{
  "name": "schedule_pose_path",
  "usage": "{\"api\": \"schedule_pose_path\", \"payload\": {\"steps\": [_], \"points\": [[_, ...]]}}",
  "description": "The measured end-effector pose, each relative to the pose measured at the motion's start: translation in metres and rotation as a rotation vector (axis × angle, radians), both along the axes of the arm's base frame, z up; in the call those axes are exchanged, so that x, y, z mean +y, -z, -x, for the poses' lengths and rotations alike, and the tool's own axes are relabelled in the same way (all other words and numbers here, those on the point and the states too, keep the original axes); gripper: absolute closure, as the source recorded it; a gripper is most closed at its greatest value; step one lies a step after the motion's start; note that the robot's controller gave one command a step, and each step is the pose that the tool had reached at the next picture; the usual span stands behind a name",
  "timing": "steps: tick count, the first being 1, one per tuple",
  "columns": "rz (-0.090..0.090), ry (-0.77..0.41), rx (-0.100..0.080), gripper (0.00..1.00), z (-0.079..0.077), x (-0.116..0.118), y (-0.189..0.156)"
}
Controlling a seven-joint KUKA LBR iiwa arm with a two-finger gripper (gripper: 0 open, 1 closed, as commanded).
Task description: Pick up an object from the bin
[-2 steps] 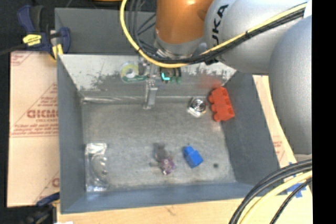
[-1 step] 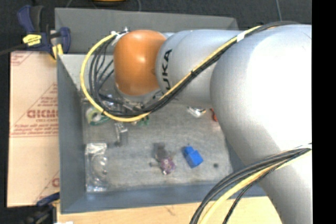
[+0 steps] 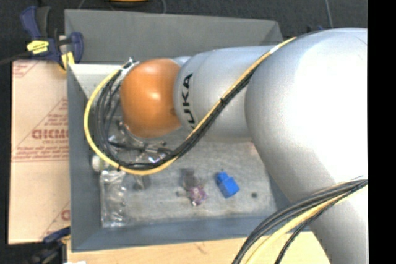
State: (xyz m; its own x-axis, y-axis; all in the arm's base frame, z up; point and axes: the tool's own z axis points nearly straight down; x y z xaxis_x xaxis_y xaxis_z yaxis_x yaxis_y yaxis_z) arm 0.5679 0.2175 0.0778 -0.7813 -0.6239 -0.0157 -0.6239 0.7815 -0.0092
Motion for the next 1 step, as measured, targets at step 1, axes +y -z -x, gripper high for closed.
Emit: {"api": "schedule_pose_path", "payload": {"steps": [1], "points": [[0.0,0.008,-0.01,1.0,-0.0041,-0.0028,-0.0033]]}}
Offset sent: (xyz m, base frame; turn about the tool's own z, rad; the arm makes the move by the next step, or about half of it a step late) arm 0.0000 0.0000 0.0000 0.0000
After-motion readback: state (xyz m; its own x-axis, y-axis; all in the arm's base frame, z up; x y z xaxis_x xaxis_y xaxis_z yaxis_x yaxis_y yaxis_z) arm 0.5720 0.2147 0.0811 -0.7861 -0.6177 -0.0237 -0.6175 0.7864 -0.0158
